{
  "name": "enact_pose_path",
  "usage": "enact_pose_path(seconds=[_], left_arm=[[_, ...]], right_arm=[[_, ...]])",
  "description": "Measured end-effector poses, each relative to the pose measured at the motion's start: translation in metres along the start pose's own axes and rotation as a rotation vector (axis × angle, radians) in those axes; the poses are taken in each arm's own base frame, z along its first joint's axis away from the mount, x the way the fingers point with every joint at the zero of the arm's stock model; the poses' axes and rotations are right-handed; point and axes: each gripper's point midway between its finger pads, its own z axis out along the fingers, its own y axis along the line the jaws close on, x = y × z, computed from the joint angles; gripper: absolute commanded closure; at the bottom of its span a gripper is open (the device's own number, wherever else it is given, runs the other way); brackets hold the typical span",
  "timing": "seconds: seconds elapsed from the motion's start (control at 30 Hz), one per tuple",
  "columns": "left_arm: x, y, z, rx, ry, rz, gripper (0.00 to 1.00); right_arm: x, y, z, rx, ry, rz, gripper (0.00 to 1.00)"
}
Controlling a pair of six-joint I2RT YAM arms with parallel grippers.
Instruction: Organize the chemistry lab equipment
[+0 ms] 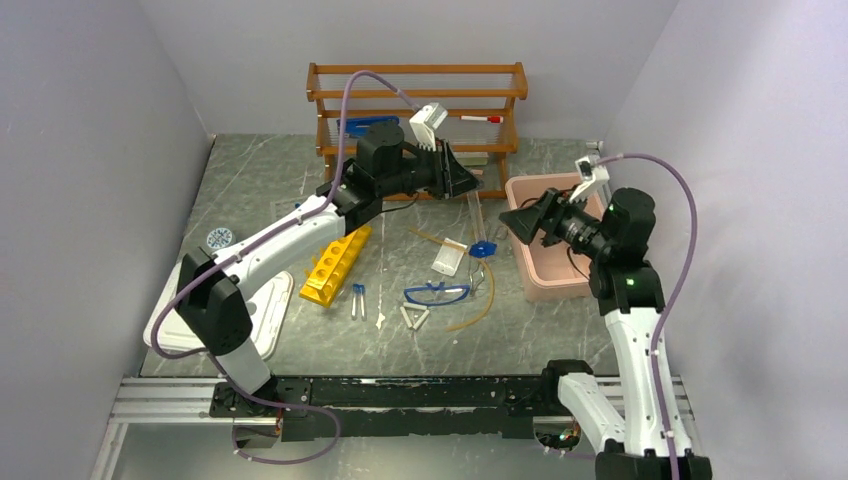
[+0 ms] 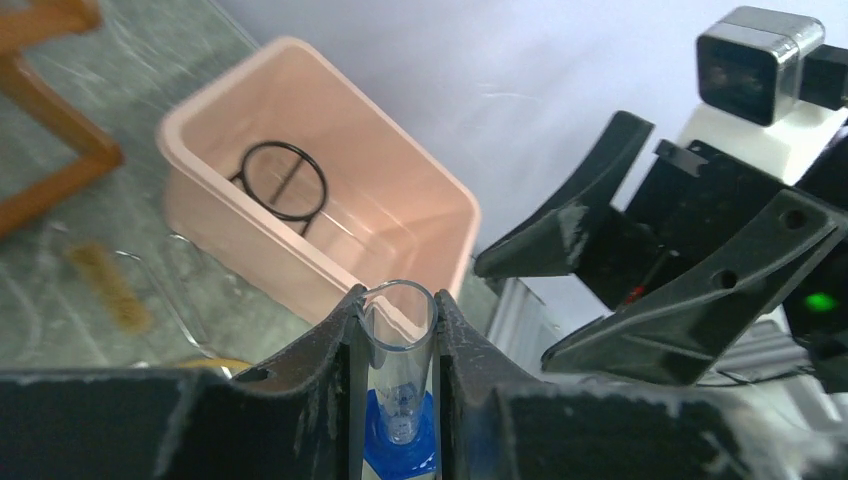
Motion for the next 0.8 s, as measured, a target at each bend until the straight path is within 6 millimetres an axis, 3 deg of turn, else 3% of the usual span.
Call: enact_pose_path(seconds=[0.33, 0.8], left_arm=[[0.036, -0.001, 0.013, 0.069, 0.139, -0.179, 0.95], [0.032, -0.003, 0.008, 0.077, 0.138, -0.206, 0.95]], right_arm=[[0.031, 0.037, 0.039, -0.146, 0.136, 0.014, 0.45], [0.056, 0.024, 0.052, -0.076, 0.189, 0.009, 0.68]])
